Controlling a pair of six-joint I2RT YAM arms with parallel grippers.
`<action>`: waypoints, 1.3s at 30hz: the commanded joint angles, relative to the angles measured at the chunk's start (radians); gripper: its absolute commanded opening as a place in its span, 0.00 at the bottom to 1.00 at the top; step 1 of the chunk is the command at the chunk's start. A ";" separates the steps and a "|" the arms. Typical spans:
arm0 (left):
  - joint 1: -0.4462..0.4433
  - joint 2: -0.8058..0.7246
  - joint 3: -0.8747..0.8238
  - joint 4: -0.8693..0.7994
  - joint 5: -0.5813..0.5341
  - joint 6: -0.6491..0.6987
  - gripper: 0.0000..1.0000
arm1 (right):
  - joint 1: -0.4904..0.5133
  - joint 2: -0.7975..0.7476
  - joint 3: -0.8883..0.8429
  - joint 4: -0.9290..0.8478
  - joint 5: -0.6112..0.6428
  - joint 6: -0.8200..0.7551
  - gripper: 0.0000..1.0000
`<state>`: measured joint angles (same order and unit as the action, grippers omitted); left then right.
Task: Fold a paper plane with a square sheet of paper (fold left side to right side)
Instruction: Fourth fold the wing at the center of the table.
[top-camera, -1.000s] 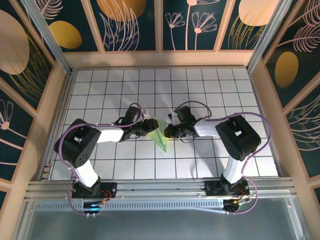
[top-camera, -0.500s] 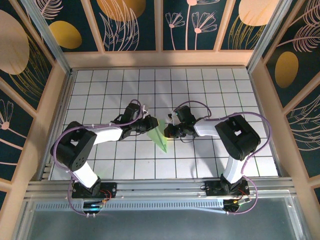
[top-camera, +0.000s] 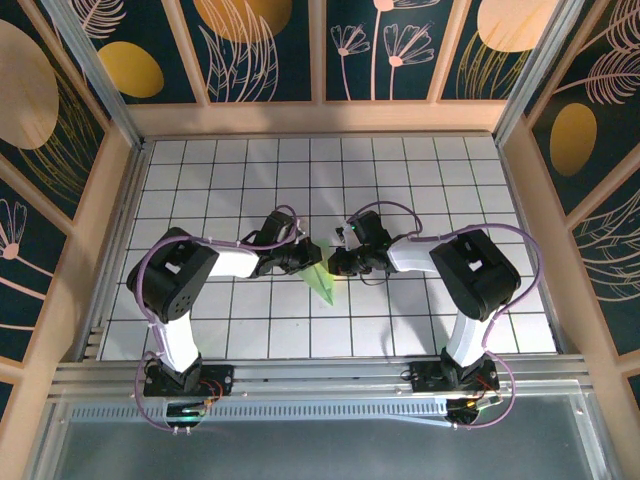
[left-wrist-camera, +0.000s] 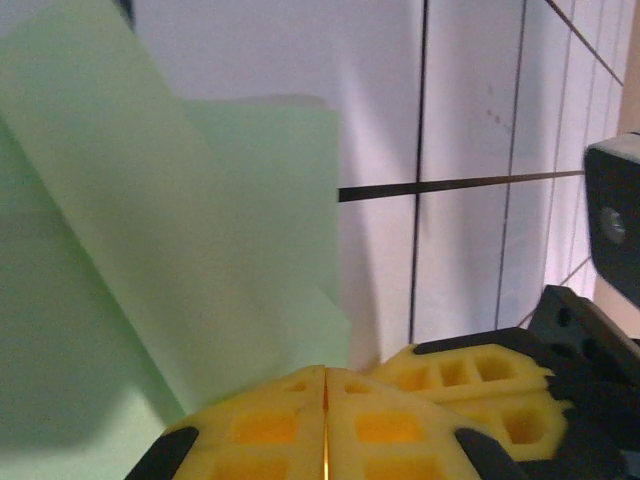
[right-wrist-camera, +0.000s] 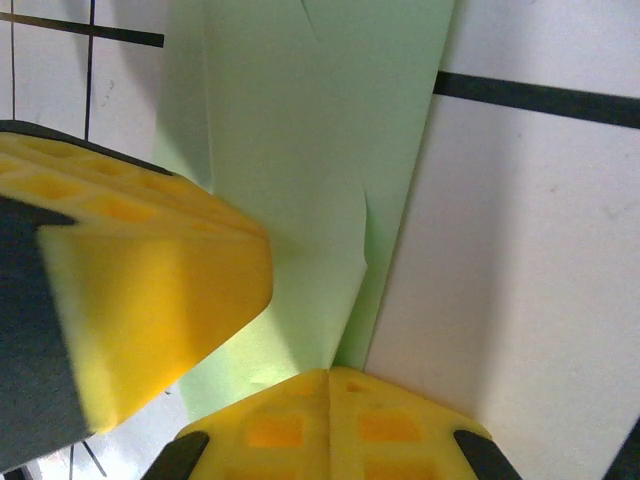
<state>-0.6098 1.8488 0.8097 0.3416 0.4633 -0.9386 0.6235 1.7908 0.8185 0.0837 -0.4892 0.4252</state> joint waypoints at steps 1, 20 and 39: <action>-0.001 0.016 0.008 -0.045 -0.045 0.037 0.08 | 0.011 0.066 -0.009 -0.107 0.086 -0.012 0.00; -0.001 0.047 -0.037 -0.044 -0.083 0.040 0.02 | 0.006 0.039 0.022 -0.106 0.053 -0.007 0.00; -0.002 0.045 -0.060 -0.047 -0.101 0.041 0.00 | -0.019 -0.153 0.084 -0.207 0.010 -0.003 0.19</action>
<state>-0.6098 1.8618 0.7849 0.3664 0.4171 -0.9199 0.6090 1.6913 0.9298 -0.0769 -0.4618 0.4294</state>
